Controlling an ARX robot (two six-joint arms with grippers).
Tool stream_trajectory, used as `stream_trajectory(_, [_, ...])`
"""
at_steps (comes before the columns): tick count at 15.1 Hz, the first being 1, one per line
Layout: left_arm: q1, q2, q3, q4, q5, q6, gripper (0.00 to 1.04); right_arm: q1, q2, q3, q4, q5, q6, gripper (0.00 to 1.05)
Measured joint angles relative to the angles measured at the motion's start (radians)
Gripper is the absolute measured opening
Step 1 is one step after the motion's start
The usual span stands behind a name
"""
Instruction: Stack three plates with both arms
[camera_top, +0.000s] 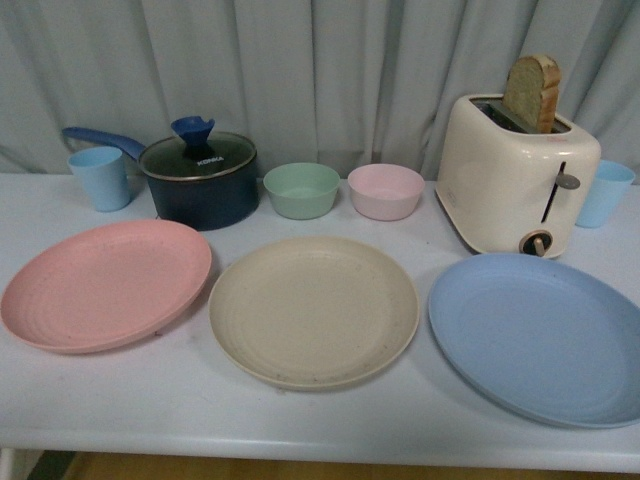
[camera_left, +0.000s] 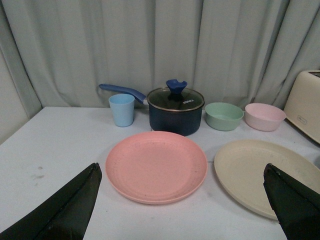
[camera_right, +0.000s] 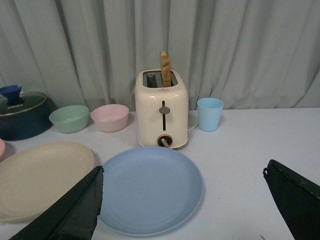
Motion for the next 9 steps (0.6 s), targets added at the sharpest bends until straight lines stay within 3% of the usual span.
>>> stream_trajectory(9, [0.000, 0.000, 0.000, 0.000, 0.000, 0.000, 0.98, 0.000, 0.000, 0.000, 0.000, 0.000, 0.000, 0.98])
